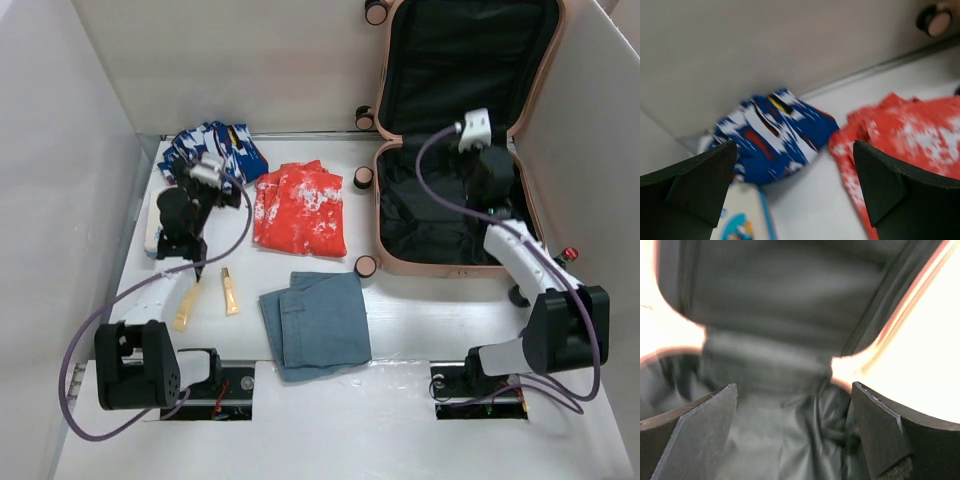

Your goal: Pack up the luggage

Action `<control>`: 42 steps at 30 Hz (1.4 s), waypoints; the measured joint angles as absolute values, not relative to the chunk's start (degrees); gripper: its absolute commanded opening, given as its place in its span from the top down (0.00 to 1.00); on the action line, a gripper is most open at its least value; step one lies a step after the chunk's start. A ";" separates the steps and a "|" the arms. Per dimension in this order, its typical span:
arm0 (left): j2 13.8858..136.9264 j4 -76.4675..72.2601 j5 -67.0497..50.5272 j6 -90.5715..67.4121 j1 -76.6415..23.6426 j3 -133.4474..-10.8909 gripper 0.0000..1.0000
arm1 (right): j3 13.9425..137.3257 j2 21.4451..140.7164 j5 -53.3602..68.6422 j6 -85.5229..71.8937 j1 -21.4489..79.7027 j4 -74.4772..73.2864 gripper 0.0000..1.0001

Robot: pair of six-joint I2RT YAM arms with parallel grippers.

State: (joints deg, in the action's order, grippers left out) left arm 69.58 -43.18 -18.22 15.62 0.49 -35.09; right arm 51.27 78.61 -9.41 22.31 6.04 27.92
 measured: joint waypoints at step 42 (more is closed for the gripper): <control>52.58 -0.71 -3.77 12.58 -0.64 -43.51 0.00 | 113.84 117.97 5.78 -2.48 32.58 -41.93 0.00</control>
State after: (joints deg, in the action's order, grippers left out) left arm 52.58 -0.71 -3.77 12.58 -0.64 -43.51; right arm 113.84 117.97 5.78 -2.48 32.58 -41.93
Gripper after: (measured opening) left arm 0.997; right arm 0.999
